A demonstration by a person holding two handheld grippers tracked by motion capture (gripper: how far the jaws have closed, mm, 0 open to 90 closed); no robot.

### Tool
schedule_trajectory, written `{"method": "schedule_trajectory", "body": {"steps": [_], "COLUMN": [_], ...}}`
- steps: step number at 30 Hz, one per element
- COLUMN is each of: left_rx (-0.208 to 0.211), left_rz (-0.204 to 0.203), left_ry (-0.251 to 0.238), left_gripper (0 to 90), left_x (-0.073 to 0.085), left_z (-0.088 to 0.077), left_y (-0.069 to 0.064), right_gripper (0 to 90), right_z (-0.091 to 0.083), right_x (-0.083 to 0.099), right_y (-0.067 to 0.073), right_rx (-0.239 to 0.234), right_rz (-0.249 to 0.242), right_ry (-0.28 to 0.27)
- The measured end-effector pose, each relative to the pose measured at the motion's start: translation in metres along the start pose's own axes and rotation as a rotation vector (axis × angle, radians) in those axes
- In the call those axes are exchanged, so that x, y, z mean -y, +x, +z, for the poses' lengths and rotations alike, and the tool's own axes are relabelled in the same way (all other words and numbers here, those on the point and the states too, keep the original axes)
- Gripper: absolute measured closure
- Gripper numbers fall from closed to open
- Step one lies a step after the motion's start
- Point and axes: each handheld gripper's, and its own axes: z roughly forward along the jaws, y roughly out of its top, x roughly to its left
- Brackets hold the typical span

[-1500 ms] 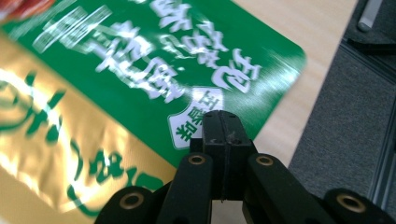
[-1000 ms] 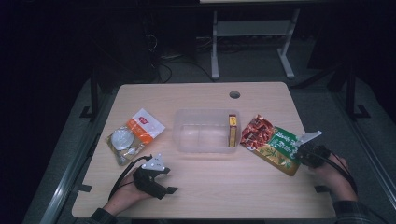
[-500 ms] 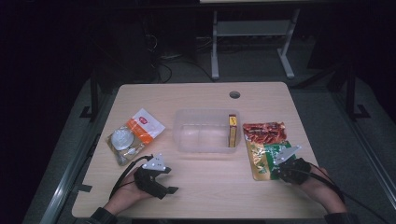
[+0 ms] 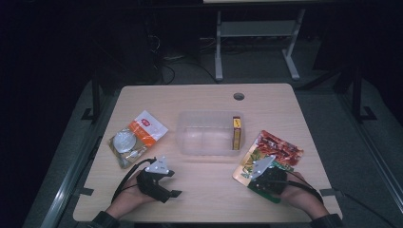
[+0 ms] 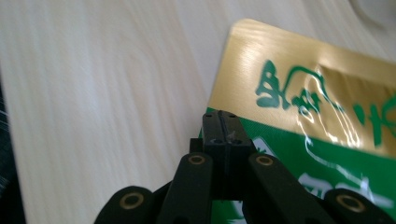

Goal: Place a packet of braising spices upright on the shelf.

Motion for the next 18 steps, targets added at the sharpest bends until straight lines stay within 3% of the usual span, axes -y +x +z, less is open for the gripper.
{"method": "schedule_trajectory", "body": {"steps": [7,11,14,17,18], "left_rx": [0.002,0.004,0.008,0.015,0.015], "left_rz": [-0.004,0.002,0.016,0.011,0.011], "left_ry": [-0.005,-0.006,-0.022,-0.031,-0.031], "left_gripper": [21.0,21.3,23.2,25.1,25.2], "left_x": [0.0,-0.001,-0.003,-0.004,-0.004], "left_z": [-0.001,0.0,0.0,0.0,0.0], "left_y": [-0.001,-0.002,-0.004,-0.005,-0.005], "right_gripper": [90.0,90.0,90.0,90.0,90.0], "right_z": [0.017,0.021,0.007,-0.014,-0.014], "right_x": [-0.03,-0.037,-0.026,-0.005,-0.005], "right_y": [0.019,0.023,0.006,-0.018,-0.018], "right_rx": [-0.076,-0.078,-0.035,0.04,0.04], "right_rz": [-0.112,-0.127,-0.038,0.098,0.098], "right_ry": [-0.038,-0.053,-0.121,-0.167,-0.167]}}
